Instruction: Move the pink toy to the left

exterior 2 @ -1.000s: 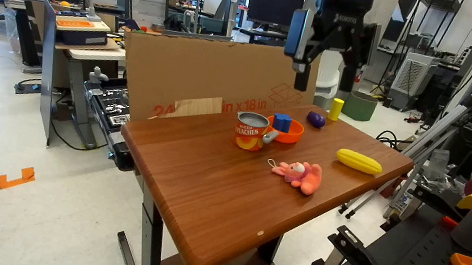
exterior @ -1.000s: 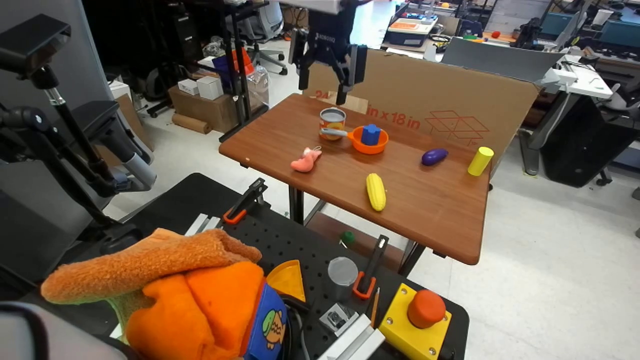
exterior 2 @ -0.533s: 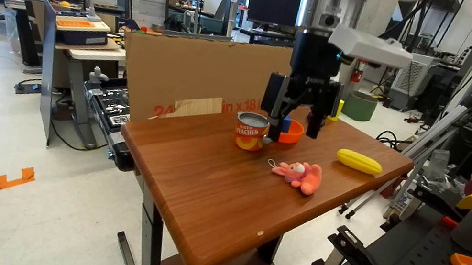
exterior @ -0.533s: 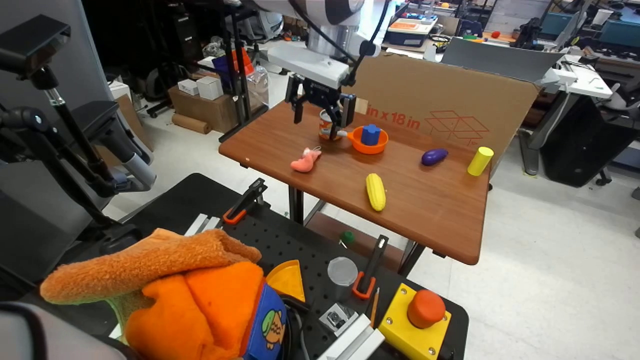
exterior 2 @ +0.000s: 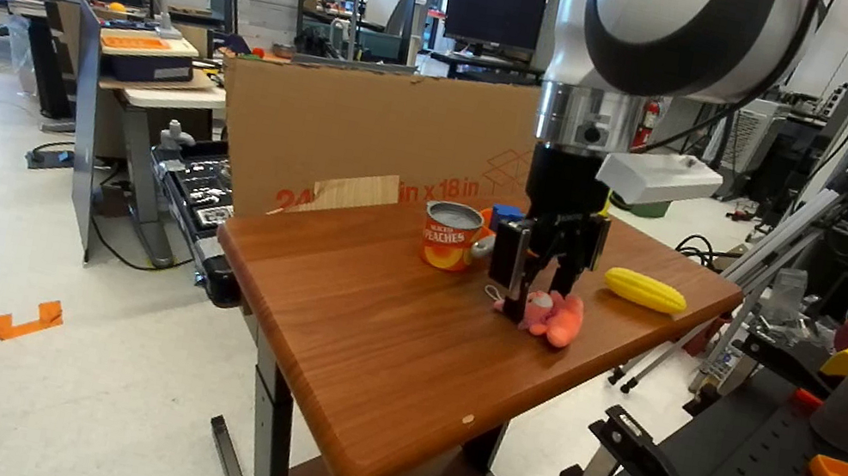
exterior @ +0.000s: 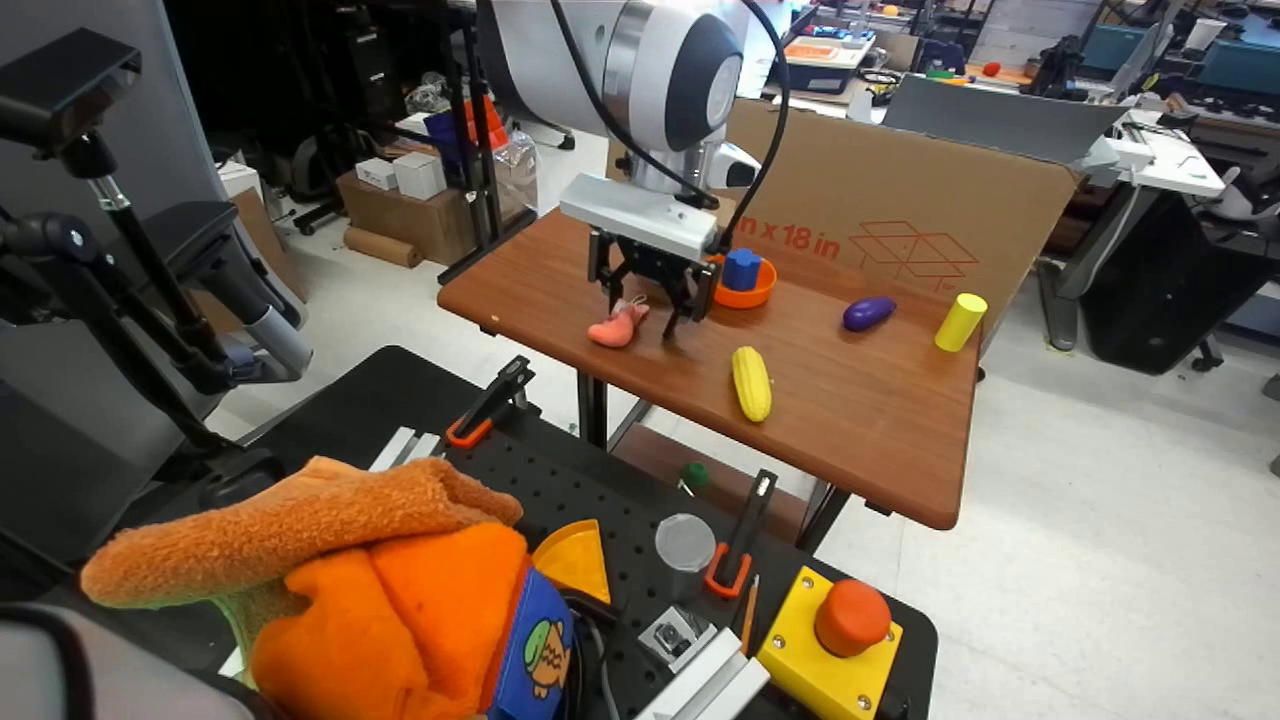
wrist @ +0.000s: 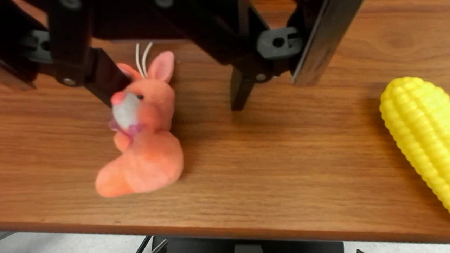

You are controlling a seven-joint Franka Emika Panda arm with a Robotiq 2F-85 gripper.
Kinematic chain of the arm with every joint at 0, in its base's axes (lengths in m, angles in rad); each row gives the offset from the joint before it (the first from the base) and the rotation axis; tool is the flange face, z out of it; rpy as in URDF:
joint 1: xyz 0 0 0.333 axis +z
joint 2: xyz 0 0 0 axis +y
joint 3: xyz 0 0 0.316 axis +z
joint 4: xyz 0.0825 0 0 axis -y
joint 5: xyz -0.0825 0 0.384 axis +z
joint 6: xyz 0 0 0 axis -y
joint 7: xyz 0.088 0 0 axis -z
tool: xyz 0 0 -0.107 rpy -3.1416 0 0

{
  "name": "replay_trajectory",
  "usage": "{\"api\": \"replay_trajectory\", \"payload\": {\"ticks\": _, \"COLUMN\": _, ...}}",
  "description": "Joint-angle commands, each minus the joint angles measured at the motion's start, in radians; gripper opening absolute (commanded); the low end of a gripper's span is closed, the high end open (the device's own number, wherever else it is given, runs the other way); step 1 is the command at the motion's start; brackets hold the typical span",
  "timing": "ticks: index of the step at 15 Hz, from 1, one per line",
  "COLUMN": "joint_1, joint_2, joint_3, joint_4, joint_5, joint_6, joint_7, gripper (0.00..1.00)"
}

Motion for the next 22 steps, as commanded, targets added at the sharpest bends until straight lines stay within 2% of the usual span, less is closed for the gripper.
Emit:
{"api": "replay_trajectory", "payload": {"ticks": 1, "joint_1": 0.022, "joint_2": 0.013, "joint_3": -0.032, "joint_4": -0.013, "joint_5": -0.04, "joint_6": 0.044, "joint_7": -0.018, "gripper": 0.42}}
{"api": "replay_trajectory", "payload": {"ticks": 6, "joint_1": 0.024, "joint_2": 0.009, "joint_3": -0.027, "joint_4": -0.013, "joint_5": -0.066, "joint_6": 0.044, "joint_7": -0.021, "gripper": 0.06}}
{"api": "replay_trajectory", "payload": {"ticks": 7, "joint_1": 0.026, "joint_2": 0.008, "joint_3": -0.022, "joint_4": -0.013, "joint_5": -0.063, "joint_6": 0.045, "joint_7": -0.02, "gripper": 0.01}}
{"api": "replay_trajectory", "payload": {"ticks": 9, "joint_1": 0.029, "joint_2": -0.001, "joint_3": -0.002, "joint_4": -0.018, "joint_5": -0.045, "joint_6": 0.062, "joint_7": -0.025, "gripper": 0.0}}
{"api": "replay_trajectory", "payload": {"ticks": 17, "joint_1": 0.04, "joint_2": 0.008, "joint_3": 0.228, "joint_4": 0.02, "joint_5": 0.172, "joint_6": 0.174, "joint_7": -0.059, "gripper": 0.02}}
{"api": "replay_trajectory", "payload": {"ticks": 20, "joint_1": 0.046, "joint_2": 0.021, "joint_3": 0.246, "joint_4": 0.041, "joint_5": 0.184, "joint_6": 0.194, "joint_7": -0.07, "gripper": 0.02}}
{"api": "replay_trajectory", "payload": {"ticks": 22, "joint_1": 0.059, "joint_2": 0.028, "joint_3": 0.22, "joint_4": 0.049, "joint_5": 0.162, "joint_6": 0.201, "joint_7": -0.059, "gripper": 0.02}}
